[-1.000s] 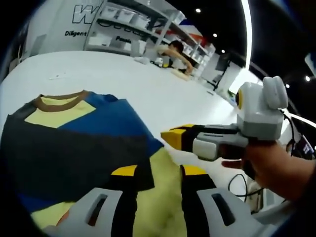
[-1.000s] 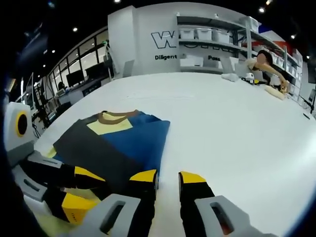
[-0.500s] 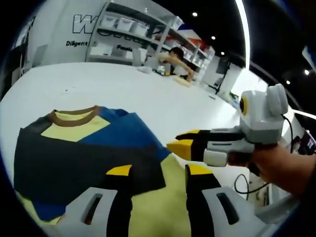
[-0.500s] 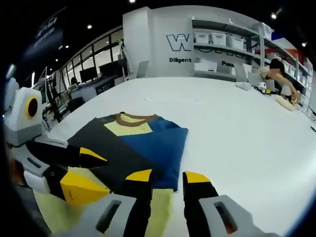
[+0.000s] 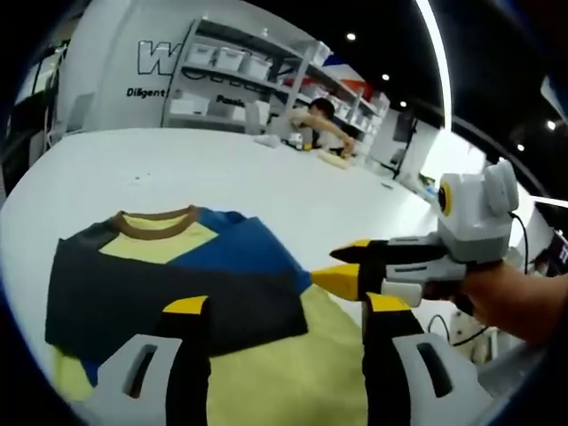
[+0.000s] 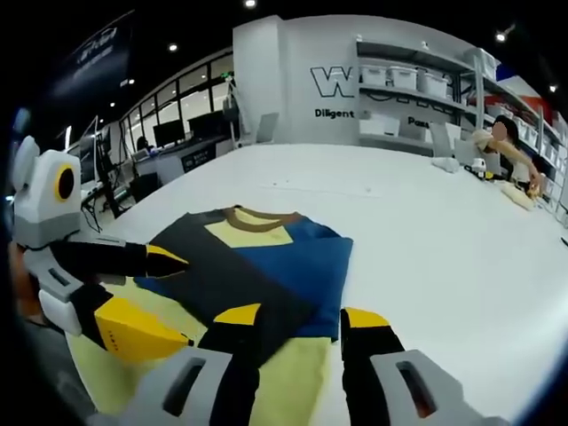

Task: Fold the garment on the visible template until the final outline fits inside the template.

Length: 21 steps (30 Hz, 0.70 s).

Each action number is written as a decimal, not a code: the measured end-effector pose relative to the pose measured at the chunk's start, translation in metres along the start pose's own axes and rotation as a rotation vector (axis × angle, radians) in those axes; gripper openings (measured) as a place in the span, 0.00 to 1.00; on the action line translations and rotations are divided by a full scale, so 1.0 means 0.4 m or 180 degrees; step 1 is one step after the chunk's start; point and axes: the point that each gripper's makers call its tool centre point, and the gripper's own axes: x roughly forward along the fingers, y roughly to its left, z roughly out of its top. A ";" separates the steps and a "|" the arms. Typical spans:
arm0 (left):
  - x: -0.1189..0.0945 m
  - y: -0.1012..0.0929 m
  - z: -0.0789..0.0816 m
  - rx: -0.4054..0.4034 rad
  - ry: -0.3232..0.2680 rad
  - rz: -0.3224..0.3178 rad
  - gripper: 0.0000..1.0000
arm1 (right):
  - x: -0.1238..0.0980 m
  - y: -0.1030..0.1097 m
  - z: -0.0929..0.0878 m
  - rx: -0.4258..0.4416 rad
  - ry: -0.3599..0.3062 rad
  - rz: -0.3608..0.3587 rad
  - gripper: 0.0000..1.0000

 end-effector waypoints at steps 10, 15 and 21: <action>-0.045 0.019 0.015 0.0013 -0.0090 0.0068 0.76 | -0.022 0.027 0.010 -0.0053 -0.0051 0.0073 0.37; -0.073 0.025 0.025 0.0010 -0.0153 0.0085 0.78 | -0.034 0.040 0.018 -0.0098 -0.0078 0.0093 0.40; -0.116 0.033 0.037 0.0014 -0.0222 0.0096 0.79 | -0.055 0.059 0.027 -0.0132 -0.0098 0.0136 0.45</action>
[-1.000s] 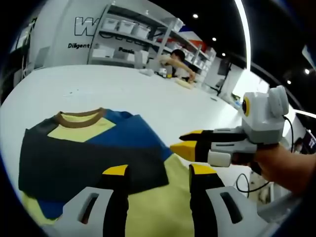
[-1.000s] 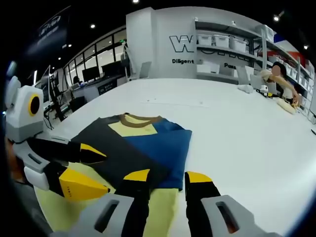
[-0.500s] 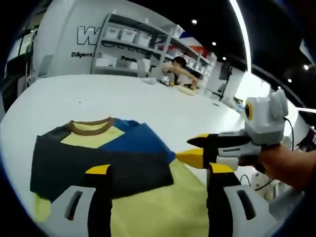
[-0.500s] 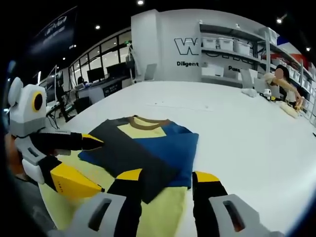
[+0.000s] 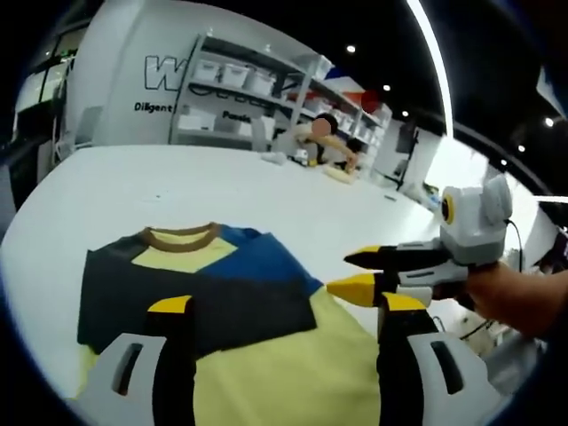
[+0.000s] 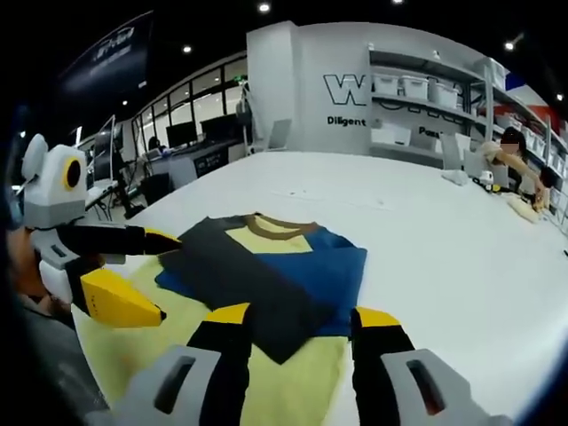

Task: Fold the garment on the visible template until the final outline fits inside the template.

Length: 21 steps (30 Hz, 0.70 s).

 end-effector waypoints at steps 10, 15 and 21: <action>-0.101 0.051 0.003 -0.0063 -0.0096 0.0092 0.78 | -0.038 0.020 0.007 -0.0017 -0.0048 0.0044 0.55; -0.151 0.074 -0.006 -0.0150 -0.0124 0.0127 0.78 | -0.052 0.026 0.003 0.0023 -0.0047 0.0066 0.60; -0.203 0.098 -0.008 -0.0206 -0.0179 0.0186 0.78 | -0.067 0.047 -0.003 0.0031 -0.0010 0.0117 0.66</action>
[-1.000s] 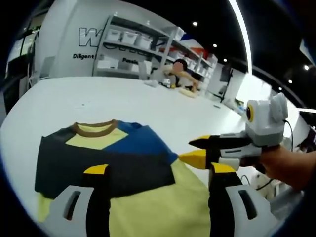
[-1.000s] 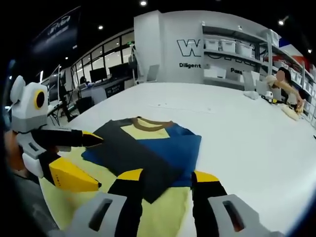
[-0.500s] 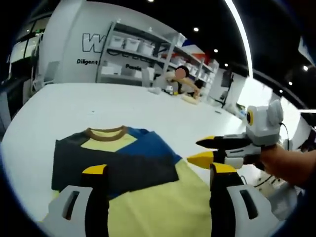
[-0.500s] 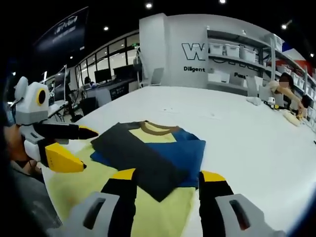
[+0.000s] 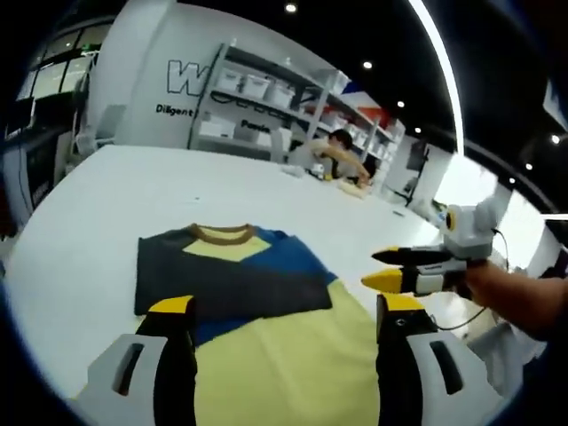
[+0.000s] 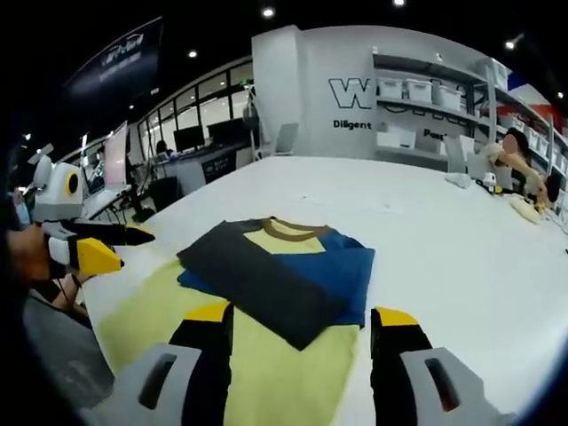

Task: Fold the garment on the visible template until the final outline fits inside the template.

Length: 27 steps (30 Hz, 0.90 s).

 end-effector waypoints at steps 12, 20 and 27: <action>-0.089 0.062 -0.007 0.0072 0.0015 0.0128 0.76 | -0.049 0.034 0.009 0.0165 -0.0034 0.0104 0.79; -0.159 0.117 -0.060 0.0033 0.0154 0.0198 0.76 | -0.082 0.052 -0.021 0.0141 0.0069 0.0150 0.81; -0.224 0.152 -0.119 -0.0108 0.0296 0.0246 0.73 | -0.114 0.054 -0.059 0.0128 0.0210 0.0143 0.81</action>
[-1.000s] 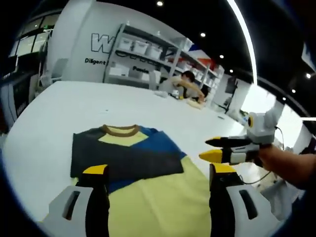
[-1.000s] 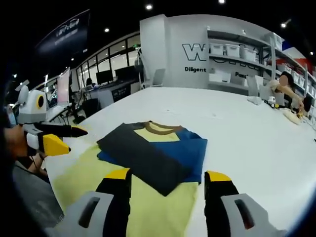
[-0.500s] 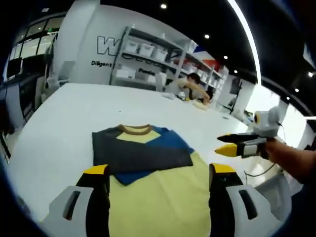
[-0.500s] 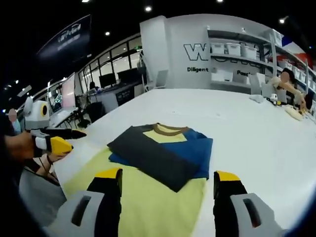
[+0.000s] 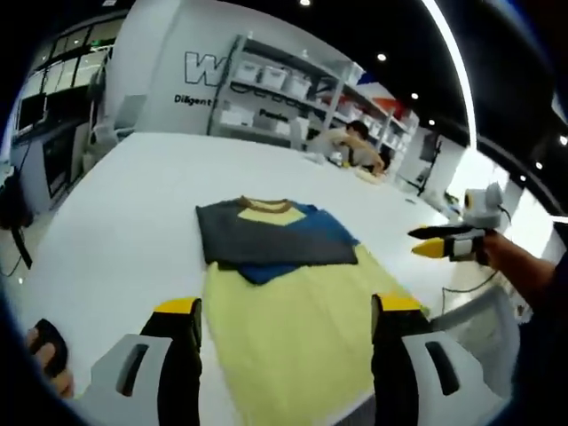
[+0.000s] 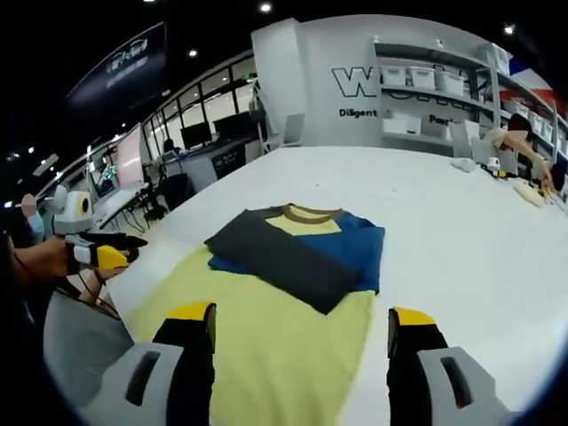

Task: Fold the garment on the visible template until the final outline fits inside the template.

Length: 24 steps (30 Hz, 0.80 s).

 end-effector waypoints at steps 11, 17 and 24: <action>-0.044 0.014 -0.121 -0.0112 0.0515 -0.0028 0.66 | -0.034 0.001 -0.122 0.0123 0.0559 0.0017 0.82; -0.060 -0.001 -0.199 -0.0133 0.0989 -0.0077 0.62 | -0.044 0.015 -0.181 0.0186 0.0898 0.0094 0.79; -0.074 0.007 -0.271 -0.0207 0.1334 -0.0069 0.52 | -0.057 0.034 -0.275 0.0150 0.1396 0.0199 0.63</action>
